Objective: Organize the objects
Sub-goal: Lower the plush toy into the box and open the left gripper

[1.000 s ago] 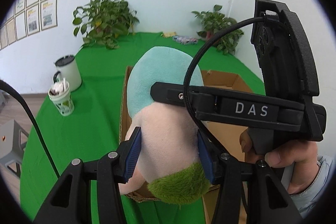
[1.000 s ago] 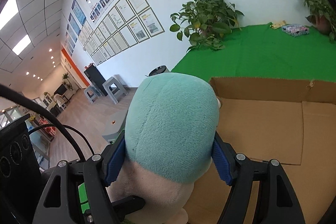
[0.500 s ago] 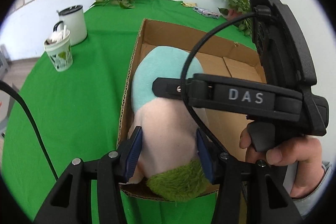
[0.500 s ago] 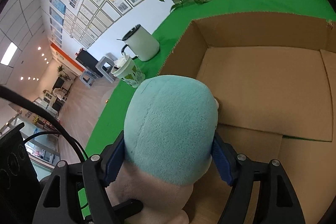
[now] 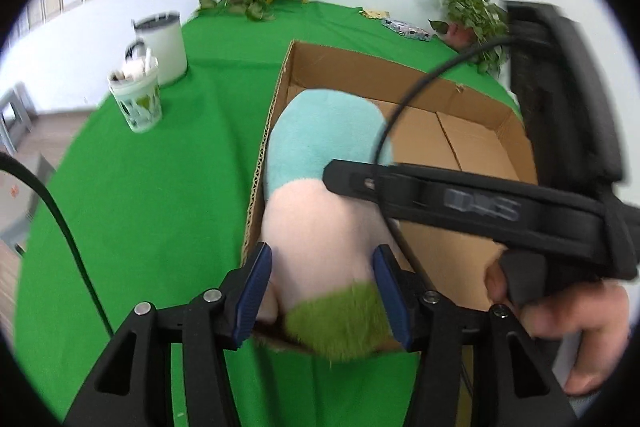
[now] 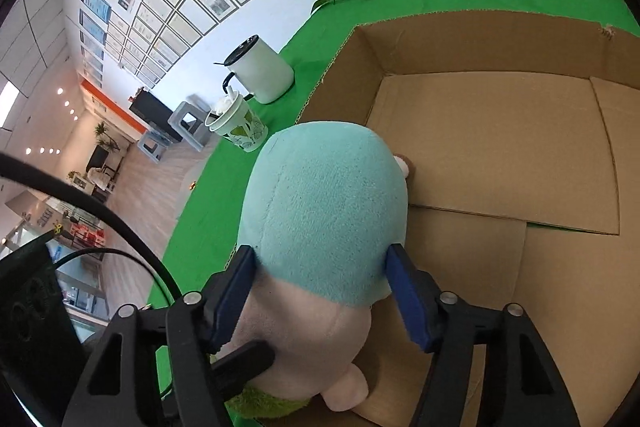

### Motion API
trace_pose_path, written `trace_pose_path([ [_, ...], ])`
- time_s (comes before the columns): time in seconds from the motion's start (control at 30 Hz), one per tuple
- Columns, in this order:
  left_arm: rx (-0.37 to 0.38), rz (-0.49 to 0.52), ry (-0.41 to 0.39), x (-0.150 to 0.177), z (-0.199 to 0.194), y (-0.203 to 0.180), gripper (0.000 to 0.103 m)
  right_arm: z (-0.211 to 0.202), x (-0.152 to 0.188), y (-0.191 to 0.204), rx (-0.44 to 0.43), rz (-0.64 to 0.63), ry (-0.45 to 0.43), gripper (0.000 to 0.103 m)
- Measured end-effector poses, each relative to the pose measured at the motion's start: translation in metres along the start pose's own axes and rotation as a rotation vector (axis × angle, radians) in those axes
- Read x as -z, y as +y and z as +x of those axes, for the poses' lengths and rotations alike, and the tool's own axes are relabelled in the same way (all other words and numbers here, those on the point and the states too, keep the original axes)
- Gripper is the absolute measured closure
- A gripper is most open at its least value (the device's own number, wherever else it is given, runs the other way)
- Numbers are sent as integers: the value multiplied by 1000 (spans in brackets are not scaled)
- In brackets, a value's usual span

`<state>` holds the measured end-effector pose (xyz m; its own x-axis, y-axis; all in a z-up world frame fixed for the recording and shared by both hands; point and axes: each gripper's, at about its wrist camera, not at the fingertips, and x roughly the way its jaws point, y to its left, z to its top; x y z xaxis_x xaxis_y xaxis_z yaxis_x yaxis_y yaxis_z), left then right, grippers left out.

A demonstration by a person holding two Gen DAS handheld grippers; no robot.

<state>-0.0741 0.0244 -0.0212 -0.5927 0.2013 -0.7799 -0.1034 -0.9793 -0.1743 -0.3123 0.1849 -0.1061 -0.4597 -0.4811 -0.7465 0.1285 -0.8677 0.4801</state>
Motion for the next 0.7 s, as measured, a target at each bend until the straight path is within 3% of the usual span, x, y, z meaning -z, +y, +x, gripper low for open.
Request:
trace_pose_path([
  [0.07,-48,43,-23,4,-12,-4,52,0,4,0,16,5,-11,42],
  [0.2,-28,21,-35,13,-25,5,52,-1,8,2,28,10,-23,41],
  [0.37,-32,6,-49,22,-37,9,51,-17,13,-11,-25,86,-29,34],
  [0.43,-42,-2,-53,24,-42,10,51,-34,18,-9,-2,76,-73,18],
  [0.5,-47,-4,-69,26,-49,9,50,-53,25,-5,6,53,-122,10],
  [0.6,-51,9,-115,29,-63,6,41,-86,45,-2,3,37,-176,1],
  [0.7,-28,36,-211,37,-85,-2,20,-117,77,-2,66,58,-216,0],
])
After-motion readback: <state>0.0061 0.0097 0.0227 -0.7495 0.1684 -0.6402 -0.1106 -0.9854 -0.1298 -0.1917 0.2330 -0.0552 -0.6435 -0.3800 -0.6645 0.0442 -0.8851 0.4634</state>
